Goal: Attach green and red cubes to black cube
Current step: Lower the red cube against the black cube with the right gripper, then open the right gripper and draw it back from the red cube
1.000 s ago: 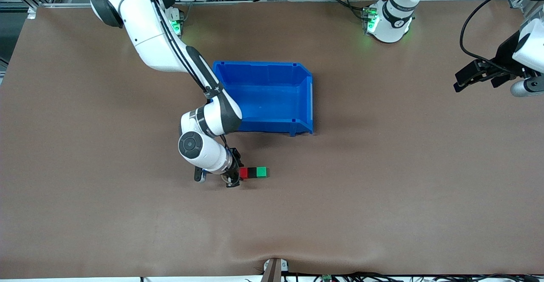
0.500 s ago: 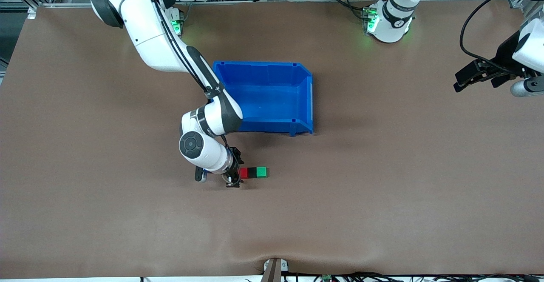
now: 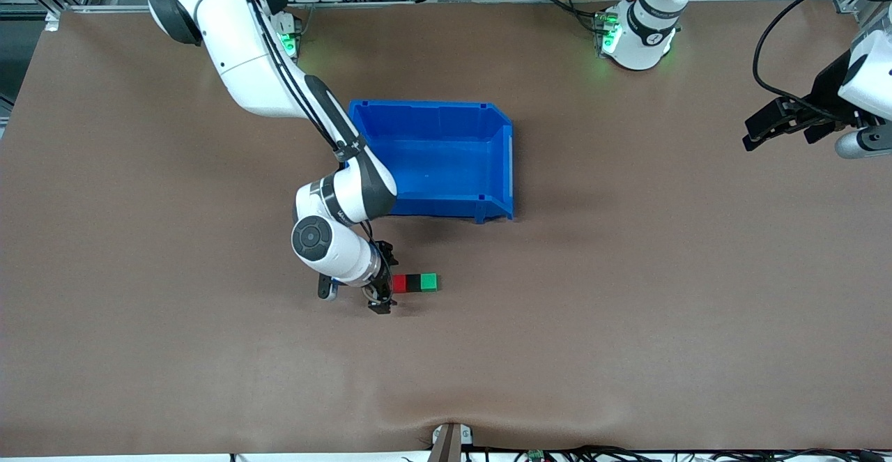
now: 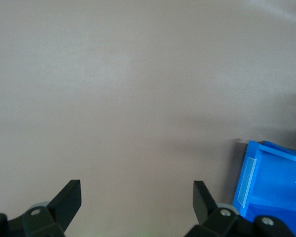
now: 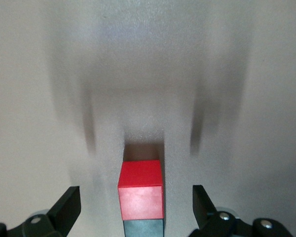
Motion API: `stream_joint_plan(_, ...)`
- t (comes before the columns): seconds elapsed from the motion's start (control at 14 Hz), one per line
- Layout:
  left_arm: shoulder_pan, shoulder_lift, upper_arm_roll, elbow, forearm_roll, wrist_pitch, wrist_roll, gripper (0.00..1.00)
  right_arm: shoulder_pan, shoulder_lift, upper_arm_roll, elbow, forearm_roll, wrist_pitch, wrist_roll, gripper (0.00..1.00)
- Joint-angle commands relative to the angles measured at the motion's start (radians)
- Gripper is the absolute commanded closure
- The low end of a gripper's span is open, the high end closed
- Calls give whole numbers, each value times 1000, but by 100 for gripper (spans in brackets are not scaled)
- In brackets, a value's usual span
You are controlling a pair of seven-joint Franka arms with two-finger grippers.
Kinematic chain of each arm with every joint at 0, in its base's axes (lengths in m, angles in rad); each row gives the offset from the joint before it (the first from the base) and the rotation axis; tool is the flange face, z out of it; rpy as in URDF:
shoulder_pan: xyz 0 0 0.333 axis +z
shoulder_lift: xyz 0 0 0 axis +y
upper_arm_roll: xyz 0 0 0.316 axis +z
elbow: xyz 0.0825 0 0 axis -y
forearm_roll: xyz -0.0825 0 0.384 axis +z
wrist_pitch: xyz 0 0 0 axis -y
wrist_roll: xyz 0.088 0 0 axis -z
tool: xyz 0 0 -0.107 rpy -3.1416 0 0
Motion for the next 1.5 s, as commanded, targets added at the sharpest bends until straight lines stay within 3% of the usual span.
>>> stream_joint_plan(0.0, 2, 10, -8, 24, 21, -15, 4, 0, -6, -13, -4, 10, 4, -26, 4, 0)
stream_joint_plan(0.86, 0, 10, -8, 24, 21, -15, 4, 0, -14, -49, -13, 15, 2, -156, 8, 0)
stream_joint_plan(1.43, 0, 10, -8, 24, 21, -15, 4, 0, -27, -55, -38, 76, -3, -262, -35, 0)
